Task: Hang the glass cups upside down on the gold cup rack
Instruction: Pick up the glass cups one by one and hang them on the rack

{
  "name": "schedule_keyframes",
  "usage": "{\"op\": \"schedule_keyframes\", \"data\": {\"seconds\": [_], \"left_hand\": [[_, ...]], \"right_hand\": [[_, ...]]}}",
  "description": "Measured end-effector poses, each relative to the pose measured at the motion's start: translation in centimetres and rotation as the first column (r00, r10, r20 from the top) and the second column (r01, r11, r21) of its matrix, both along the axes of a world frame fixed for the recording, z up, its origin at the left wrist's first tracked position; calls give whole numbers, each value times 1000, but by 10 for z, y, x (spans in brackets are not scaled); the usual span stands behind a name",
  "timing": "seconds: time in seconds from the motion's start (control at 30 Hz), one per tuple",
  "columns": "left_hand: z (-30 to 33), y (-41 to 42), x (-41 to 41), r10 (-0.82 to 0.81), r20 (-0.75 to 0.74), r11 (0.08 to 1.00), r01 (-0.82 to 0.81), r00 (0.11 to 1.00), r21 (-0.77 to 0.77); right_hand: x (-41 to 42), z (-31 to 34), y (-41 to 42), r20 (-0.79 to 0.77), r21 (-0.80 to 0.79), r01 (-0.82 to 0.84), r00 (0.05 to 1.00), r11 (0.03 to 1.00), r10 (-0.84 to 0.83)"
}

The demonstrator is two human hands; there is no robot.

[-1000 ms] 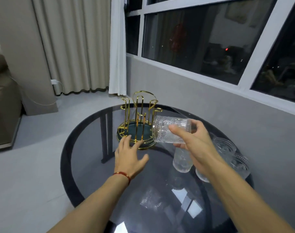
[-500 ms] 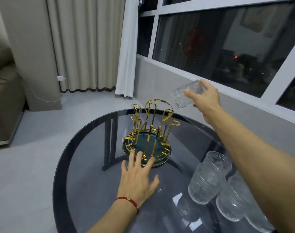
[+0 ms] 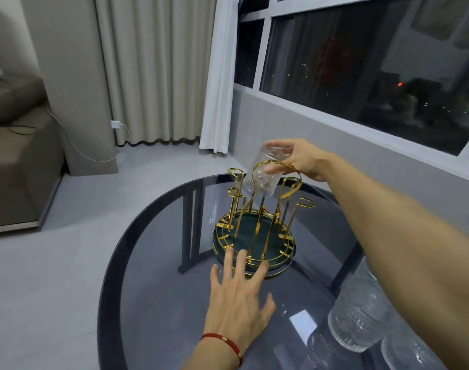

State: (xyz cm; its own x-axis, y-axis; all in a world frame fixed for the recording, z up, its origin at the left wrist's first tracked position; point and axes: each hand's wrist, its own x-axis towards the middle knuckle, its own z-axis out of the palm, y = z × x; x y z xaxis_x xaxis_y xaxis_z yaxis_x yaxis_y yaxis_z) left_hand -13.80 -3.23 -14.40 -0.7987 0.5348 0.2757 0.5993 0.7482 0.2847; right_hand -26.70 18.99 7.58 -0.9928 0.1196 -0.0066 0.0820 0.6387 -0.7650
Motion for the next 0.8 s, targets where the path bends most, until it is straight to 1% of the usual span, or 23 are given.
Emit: {"op": "schedule_keyframes", "data": {"seconds": [0.17,0.33,0.4,0.5,0.57,0.63,0.73,0.8], "left_hand": [[1,0,-2,-3,2,1000,3,1000,11],[5,-1,0,-2,-10,1000,2,1000,-9],[5,-2,2,6,-37,1000,-6,999,1],[4,-1,2,5,-47,1000,-4,999,8],[4,-1,1,3,-42,1000,-3,999,11],[4,-1,0,5,-29,1000,-5,1000,-3],[5,-1,1,11,-29,1000,-12,1000,-14],[6,-2,0,21,-38,1000,-22,999,-15]], "right_hand": [[-13,1,3,145,11,-125,982,992,122],[-20,-5,1,255,17,-178,952,984,168],[-18,-3,0,285,-10,-184,942,983,180],[-17,3,-1,319,-114,-160,929,980,189],[-18,6,-2,312,-155,-105,938,982,150],[-14,5,-3,275,-127,-57,957,990,90],[5,6,-4,107,-68,27,994,997,-20],[24,9,-4,6,-86,80,997,993,-80]]}}
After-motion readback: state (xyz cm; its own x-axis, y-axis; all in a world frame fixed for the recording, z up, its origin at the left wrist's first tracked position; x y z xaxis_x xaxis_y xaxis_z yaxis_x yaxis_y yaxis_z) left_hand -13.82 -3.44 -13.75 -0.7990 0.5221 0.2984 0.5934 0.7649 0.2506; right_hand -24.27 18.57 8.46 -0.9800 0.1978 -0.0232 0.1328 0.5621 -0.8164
